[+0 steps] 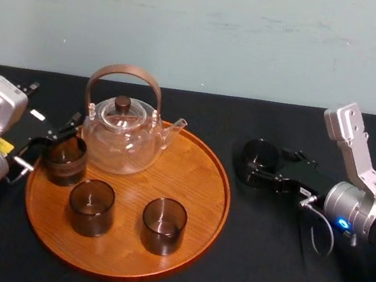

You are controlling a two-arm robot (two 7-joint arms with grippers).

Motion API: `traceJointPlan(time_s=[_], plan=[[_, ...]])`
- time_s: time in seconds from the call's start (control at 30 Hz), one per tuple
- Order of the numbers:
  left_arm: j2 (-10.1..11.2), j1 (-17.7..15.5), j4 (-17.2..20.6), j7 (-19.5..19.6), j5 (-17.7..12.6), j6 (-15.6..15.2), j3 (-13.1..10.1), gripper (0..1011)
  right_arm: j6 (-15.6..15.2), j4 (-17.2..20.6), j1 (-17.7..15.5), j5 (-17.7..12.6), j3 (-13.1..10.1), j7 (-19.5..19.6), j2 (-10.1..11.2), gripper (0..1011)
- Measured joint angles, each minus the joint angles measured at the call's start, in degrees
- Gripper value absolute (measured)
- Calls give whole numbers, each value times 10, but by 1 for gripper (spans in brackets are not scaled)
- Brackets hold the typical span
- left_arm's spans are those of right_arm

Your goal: Pick up the glass from the table and place it on the tray.

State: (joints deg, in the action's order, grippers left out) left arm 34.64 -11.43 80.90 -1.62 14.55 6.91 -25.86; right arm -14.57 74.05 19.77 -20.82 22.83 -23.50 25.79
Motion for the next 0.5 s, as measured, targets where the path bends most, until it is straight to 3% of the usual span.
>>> traceJointPlan(time_s=[0.5], plan=[[0,0,0,0,0,0,0,1001,-2,-28,20,19,1,4,-25,1002]])
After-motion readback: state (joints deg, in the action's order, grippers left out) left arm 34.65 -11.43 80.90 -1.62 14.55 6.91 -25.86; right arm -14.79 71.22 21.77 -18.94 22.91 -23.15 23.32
